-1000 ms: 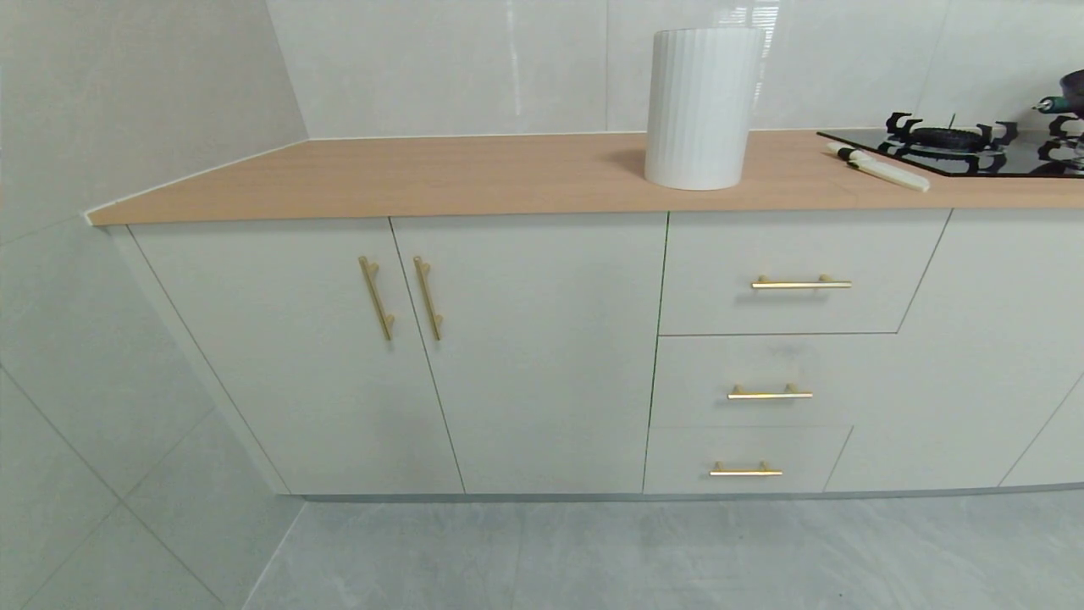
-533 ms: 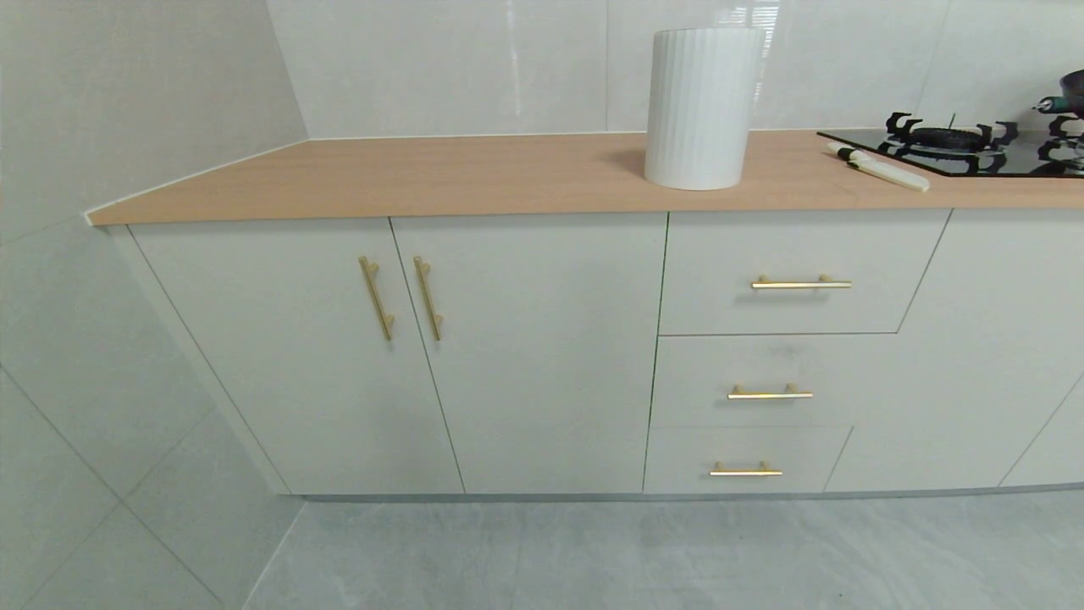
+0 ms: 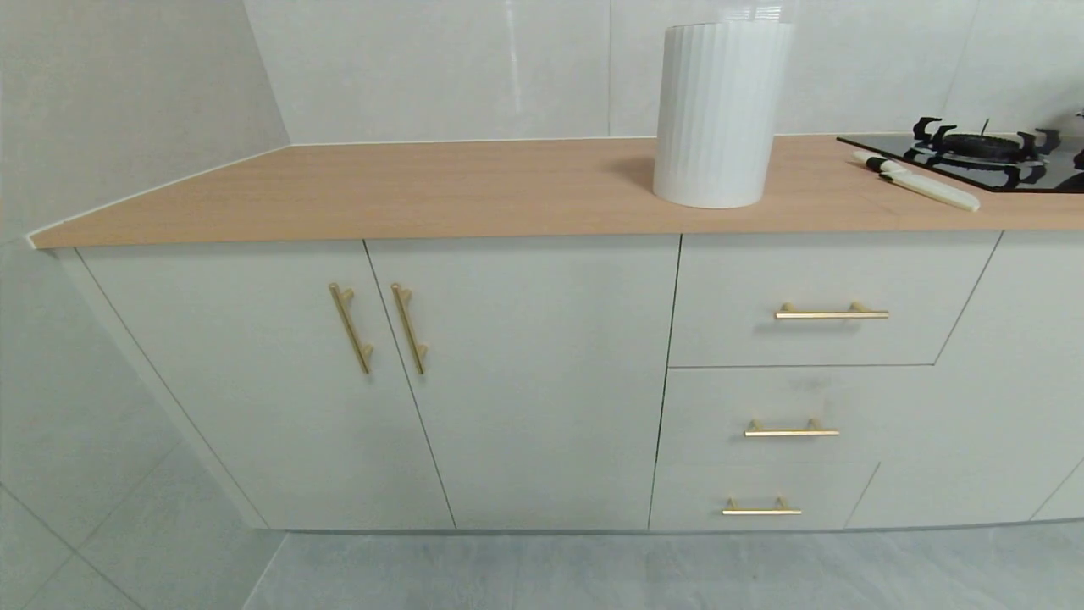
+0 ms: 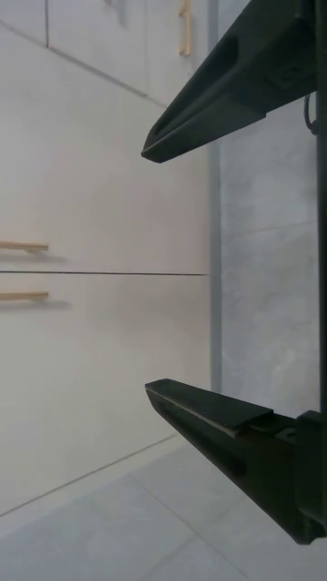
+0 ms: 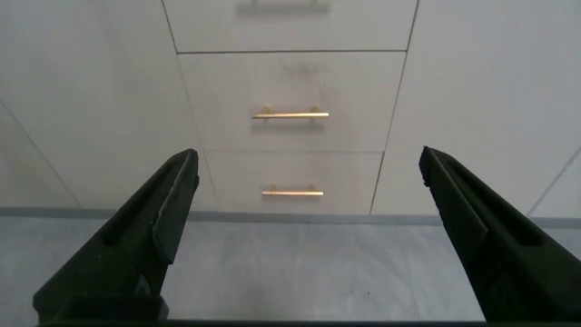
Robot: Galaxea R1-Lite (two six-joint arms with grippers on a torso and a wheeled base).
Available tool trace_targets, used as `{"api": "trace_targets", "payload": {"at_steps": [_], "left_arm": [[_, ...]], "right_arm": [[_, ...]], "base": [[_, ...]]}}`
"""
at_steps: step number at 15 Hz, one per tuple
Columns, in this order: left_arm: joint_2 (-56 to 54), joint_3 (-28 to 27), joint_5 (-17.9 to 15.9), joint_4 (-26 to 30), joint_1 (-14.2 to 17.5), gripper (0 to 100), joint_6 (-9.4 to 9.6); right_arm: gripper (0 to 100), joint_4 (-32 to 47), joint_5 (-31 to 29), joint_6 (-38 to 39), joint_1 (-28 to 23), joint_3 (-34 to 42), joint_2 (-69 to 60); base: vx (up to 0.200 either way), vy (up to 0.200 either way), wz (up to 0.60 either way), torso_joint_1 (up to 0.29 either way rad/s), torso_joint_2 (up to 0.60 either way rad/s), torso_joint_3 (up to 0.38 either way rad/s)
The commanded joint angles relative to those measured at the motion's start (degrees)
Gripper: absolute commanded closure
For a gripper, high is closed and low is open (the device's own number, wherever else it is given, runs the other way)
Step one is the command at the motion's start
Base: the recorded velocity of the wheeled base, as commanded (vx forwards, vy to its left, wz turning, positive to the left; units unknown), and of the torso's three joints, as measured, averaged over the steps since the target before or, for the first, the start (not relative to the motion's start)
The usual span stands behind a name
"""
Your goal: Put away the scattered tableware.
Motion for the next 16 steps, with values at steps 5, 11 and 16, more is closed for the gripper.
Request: {"api": "trace_targets", "payload": {"at_steps": [5,11,16], "left_arm": [[0.00,-0.02,0.00,-0.02,0.01,0,-0.01],[0.00,-0.02,0.00,-0.02,0.01,0,-0.01],[0.00,-0.02,0.00,-0.02,0.01,0,-0.01]], "right_arm": [[0,-0.02,0.03,0.00,0.02,0.00,0.16],[0,-0.02,0.03,0.00,0.02,0.00,0.16],[0,-0.02,0.03,0.00,0.02,0.00,0.16]], "base": [[0.200,0.000,0.00,0.003,0.00,0.002],[0.133,0.000,0.00,0.001,0.00,0.002],[0.000,0.000,0.00,0.000,0.00,0.000]]}}
